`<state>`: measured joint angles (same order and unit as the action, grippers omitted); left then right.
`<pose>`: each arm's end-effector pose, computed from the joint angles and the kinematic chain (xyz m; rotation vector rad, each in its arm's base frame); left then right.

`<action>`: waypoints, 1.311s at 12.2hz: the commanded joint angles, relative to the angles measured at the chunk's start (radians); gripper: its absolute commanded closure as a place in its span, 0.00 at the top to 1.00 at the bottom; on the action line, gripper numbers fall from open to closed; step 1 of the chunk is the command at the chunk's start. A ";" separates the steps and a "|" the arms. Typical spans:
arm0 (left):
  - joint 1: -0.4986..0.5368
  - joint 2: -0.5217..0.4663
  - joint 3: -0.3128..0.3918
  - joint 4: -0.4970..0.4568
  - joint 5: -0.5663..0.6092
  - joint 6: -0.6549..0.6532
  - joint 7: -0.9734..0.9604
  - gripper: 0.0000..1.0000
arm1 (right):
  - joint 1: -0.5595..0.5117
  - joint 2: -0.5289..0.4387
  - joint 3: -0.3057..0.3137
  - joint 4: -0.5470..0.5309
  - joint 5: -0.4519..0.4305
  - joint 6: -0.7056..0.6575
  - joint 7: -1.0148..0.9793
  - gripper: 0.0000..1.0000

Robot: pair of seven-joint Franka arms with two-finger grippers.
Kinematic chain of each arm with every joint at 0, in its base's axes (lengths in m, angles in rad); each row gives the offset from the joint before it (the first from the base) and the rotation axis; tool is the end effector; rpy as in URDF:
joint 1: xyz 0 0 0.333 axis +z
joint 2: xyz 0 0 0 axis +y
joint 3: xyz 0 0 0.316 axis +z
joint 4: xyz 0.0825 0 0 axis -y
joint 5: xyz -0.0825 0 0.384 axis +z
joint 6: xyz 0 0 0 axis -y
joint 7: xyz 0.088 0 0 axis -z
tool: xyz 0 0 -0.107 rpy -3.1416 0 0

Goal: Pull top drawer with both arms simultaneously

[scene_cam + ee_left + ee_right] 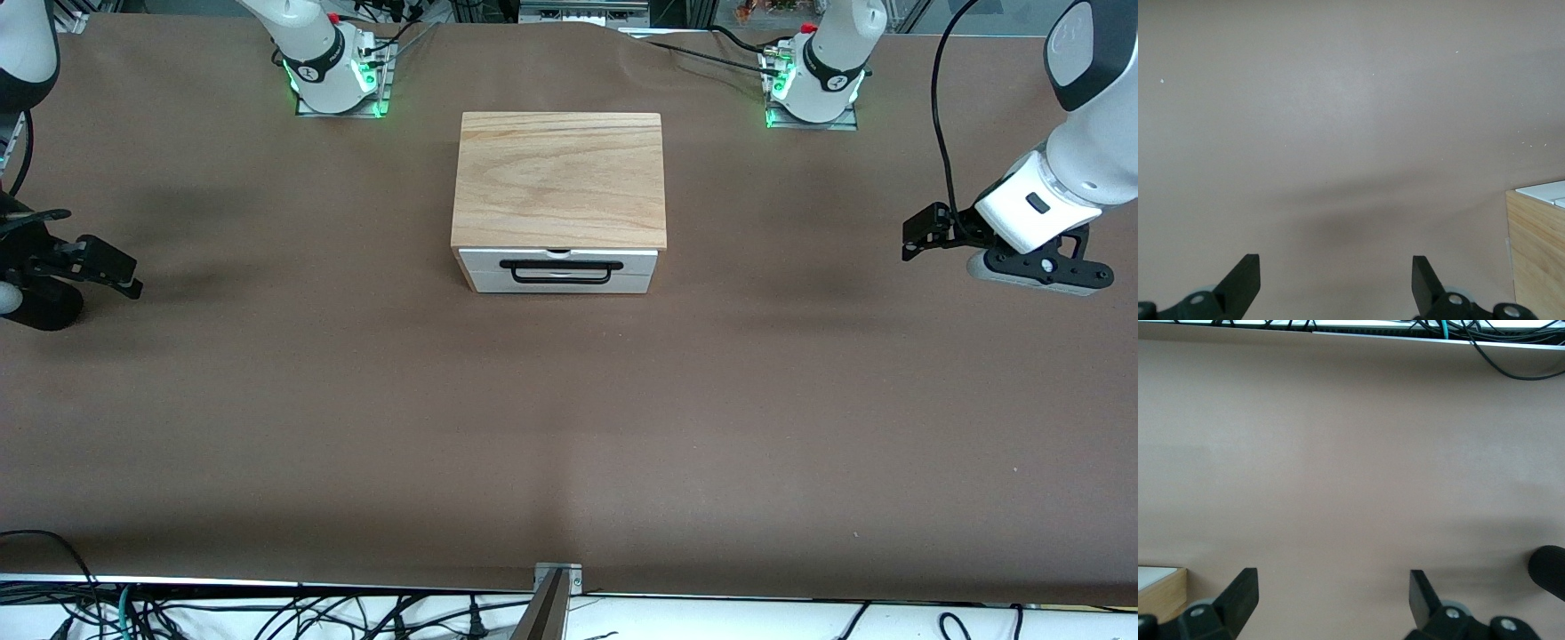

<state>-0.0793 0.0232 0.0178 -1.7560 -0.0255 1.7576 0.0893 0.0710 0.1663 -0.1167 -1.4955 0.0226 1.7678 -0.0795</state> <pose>0.5670 -0.0373 0.5394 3.1082 -0.2270 -0.0331 0.6218 -0.0207 0.5818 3.1332 0.0520 0.1680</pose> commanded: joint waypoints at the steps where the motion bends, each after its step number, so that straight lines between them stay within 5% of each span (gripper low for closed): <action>1: 0.007 -0.006 -0.010 -0.003 0.021 -0.007 -0.013 1.00 | -0.019 -0.013 0.020 0.003 -0.016 -0.019 0.014 1.00; 16: 0.024 0.000 -0.001 0.013 -0.024 -0.036 -0.010 1.00 | -0.019 -0.013 0.020 0.003 -0.015 -0.025 0.014 1.00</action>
<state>-0.0761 0.0231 0.0208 -1.7554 -0.0301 1.7319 0.0840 0.0677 0.1663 -0.1153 -1.4955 0.0225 1.7597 -0.0793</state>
